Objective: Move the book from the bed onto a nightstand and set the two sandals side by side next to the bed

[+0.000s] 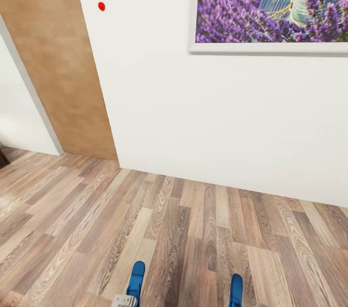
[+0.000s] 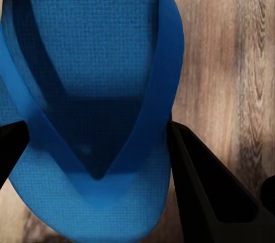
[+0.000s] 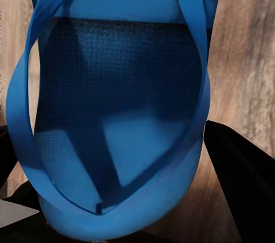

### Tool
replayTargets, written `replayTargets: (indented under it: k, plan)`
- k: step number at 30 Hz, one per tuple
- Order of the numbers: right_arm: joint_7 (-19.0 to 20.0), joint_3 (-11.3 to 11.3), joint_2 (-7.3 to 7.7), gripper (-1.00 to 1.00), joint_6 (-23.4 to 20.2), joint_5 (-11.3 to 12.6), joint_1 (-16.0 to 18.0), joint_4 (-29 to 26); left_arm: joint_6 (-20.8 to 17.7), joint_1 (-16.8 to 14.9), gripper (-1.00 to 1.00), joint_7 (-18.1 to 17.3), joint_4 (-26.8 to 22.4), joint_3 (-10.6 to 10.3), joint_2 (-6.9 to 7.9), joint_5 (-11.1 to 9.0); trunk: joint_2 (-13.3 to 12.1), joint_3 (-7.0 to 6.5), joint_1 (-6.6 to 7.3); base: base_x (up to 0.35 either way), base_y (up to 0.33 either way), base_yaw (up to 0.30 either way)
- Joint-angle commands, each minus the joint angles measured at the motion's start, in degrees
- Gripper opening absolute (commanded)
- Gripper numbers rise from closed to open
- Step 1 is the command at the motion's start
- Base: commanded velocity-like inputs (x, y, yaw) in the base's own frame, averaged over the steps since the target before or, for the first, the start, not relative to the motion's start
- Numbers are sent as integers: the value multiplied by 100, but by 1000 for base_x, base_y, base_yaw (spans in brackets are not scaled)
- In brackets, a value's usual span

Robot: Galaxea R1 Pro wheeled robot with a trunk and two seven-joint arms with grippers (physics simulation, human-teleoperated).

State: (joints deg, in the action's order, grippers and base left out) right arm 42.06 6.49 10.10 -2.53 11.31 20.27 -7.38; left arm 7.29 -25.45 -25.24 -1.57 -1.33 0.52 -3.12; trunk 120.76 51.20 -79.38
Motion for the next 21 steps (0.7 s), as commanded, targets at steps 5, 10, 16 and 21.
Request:
replayTargets:
  k: [5, 10, 16, 21]
  plan:
    - [31, 46, 1, -100, -29, 2, 3, 2, 53, -4, -100, -12, 9, -16, 1, -22, 2, 5, 1, 0, 0, 0]
    - [30, 46, -7, -100, -25, 2, -2, 6, 116, -4, -100, 0, 15, -16, -27, -27, 2, 5, 1, 0, 0, 84]
    - [31, 46, -8, -100, -24, 2, -6, 2, 127, -4, -100, 8, 16, -16, -39, -31, 2, 5, 1, 0, 0, 245]
    - [32, 46, -8, -100, -24, 2, -6, 1, 126, -4, -100, 10, 13, -16, -37, -31, 2, 5, 1, 0, 0, 137]
